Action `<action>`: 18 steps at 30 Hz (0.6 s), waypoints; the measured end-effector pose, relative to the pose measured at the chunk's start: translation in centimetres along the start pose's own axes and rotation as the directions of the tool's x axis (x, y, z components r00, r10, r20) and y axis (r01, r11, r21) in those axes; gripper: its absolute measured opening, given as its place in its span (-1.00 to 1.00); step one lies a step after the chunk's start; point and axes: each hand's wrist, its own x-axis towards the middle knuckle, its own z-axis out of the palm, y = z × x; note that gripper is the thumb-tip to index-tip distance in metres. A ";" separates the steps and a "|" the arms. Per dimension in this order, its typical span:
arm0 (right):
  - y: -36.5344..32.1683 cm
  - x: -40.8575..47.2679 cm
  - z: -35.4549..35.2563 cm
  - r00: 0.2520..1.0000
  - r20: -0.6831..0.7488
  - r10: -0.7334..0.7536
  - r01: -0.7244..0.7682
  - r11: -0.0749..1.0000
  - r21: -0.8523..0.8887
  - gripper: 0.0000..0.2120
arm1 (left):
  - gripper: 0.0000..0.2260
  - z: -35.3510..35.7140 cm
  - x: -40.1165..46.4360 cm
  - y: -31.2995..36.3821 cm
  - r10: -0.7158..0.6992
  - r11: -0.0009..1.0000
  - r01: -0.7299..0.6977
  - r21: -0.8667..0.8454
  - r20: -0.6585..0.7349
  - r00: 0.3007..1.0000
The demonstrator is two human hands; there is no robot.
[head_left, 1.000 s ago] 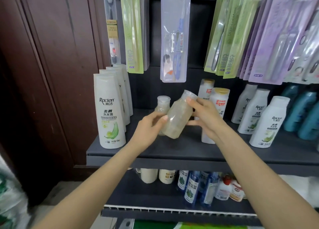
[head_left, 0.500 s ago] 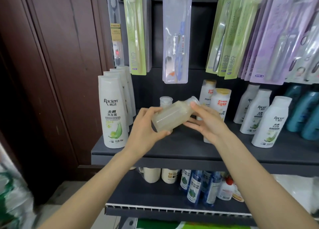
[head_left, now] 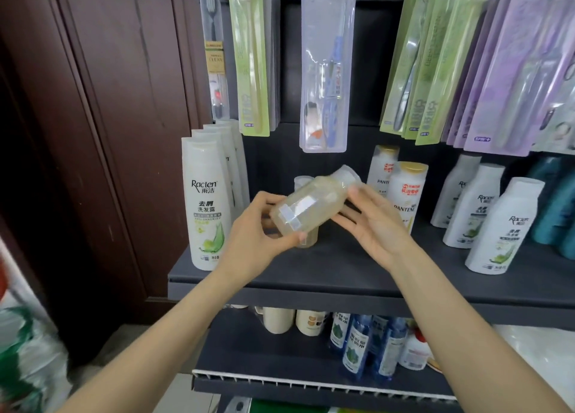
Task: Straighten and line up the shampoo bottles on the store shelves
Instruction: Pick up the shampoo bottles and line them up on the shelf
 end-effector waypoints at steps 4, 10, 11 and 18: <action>0.7 0.0 0.0 0.999 -0.021 0.024 -0.024 1.000 -0.011 -0.65 | -0.51 0.3 -0.3 -0.8 0.195 0.969 -0.188 0.162 -0.030 0.980; 0.1 0.1 0.1 1.000 -0.004 -0.012 0.011 0.996 -0.085 -0.71 | -0.59 -0.1 0.0 -0.4 0.066 0.996 -0.067 -0.052 -0.016 0.998; -0.1 0.0 0.0 1.000 0.007 -0.024 0.024 0.993 -0.113 -0.70 | -0.61 -0.1 0.0 -0.3 0.002 0.987 0.001 -0.160 0.016 1.000; 0.4 0.1 0.0 0.987 0.157 0.037 -0.044 0.998 0.041 -0.30 | -0.59 1.0 0.5 -0.1 -0.231 0.706 0.407 -0.580 0.354 0.906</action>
